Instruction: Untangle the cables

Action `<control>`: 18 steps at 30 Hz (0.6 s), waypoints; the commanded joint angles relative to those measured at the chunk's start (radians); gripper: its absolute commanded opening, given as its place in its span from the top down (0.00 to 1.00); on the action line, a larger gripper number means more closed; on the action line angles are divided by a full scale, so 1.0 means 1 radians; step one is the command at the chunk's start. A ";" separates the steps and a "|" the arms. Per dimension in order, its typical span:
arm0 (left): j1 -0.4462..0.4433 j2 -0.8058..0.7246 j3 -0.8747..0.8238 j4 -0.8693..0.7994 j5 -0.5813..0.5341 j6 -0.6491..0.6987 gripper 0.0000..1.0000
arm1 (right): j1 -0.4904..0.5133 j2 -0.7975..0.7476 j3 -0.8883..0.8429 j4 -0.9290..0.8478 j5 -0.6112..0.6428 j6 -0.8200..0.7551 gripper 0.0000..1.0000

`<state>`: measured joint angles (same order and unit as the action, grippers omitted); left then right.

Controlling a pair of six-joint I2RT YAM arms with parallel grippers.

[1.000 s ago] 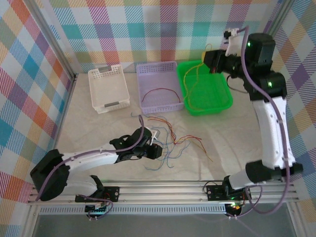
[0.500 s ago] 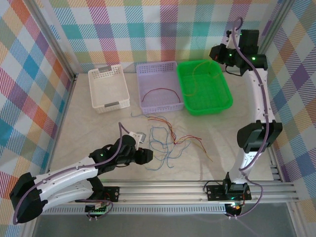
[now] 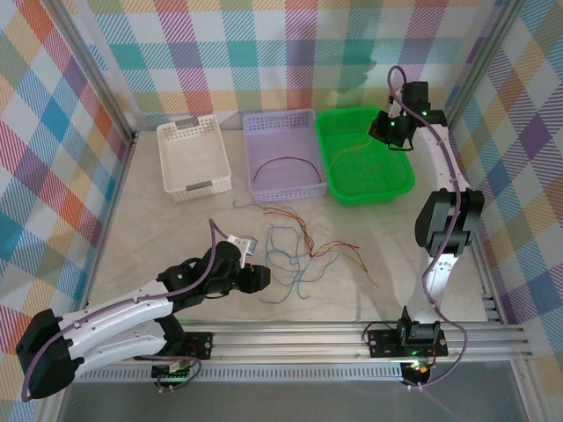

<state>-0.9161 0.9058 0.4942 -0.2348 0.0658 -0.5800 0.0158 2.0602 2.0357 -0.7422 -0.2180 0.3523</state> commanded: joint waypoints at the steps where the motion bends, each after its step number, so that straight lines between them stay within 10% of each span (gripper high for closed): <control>1: -0.009 0.010 0.000 -0.003 -0.009 -0.005 0.50 | -0.002 -0.028 -0.008 0.005 0.085 0.034 1.00; 18: -0.009 0.031 -0.004 0.015 -0.003 -0.012 0.50 | -0.088 -0.237 -0.008 0.106 -0.045 0.241 1.00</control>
<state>-0.9161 0.9333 0.4942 -0.2340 0.0658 -0.5835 -0.0788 1.8206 2.0144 -0.6277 -0.2348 0.5659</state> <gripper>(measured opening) 0.497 0.067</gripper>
